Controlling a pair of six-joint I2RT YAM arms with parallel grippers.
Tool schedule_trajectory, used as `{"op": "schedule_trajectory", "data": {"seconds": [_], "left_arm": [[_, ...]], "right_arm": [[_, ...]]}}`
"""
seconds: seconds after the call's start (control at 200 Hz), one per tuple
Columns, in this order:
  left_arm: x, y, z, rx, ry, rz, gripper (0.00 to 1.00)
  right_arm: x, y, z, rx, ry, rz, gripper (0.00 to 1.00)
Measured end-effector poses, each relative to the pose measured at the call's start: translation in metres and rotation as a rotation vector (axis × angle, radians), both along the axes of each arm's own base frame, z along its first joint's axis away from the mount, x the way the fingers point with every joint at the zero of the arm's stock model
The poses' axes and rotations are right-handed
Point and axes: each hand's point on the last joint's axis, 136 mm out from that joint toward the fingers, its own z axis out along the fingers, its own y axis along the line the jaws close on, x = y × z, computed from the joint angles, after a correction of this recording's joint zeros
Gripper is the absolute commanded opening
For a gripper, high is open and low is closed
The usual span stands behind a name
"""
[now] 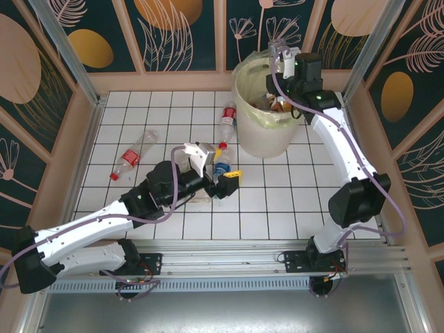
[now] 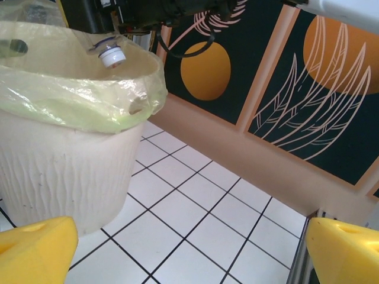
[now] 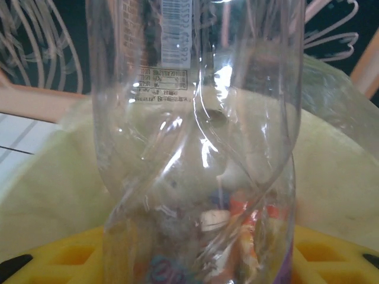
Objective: Put the plastic bottles in the bin
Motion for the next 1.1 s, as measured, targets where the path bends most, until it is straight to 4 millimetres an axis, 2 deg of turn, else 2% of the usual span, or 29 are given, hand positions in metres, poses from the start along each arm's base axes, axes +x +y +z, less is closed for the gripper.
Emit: {"op": "schedule_trajectory", "data": {"seconds": [0.29, 0.425, 0.611, 0.871, 1.016, 1.101], "left_arm": [[0.004, -0.006, -0.013, 0.041, 0.017, 0.003, 0.99], [0.005, -0.007, -0.015, 0.048, 0.021, 0.003, 0.99], [0.005, -0.007, -0.014, 0.047, 0.020, 0.003, 0.99], [0.005, -0.006, -0.012, 0.042, 0.017, 0.005, 0.99], [0.007, -0.001, -0.012, 0.049, 0.019, 0.031, 0.99], [0.011, 0.003, -0.021, 0.082, 0.032, 0.064, 0.99]], "right_arm": [[0.001, -0.025, -0.034, -0.049, 0.075, -0.089, 0.56], [-0.004, -0.038, -0.046, -0.051, 0.097, -0.124, 0.65], [-0.013, -0.043, -0.036, -0.016, 0.075, -0.141, 0.74], [-0.013, -0.050, -0.025, 0.000, 0.055, -0.159, 0.75], [-0.022, -0.045, -0.007, 0.035, 0.021, -0.127, 0.75], [-0.038, -0.039, 0.010, 0.083, -0.019, -0.080, 0.76]]}}
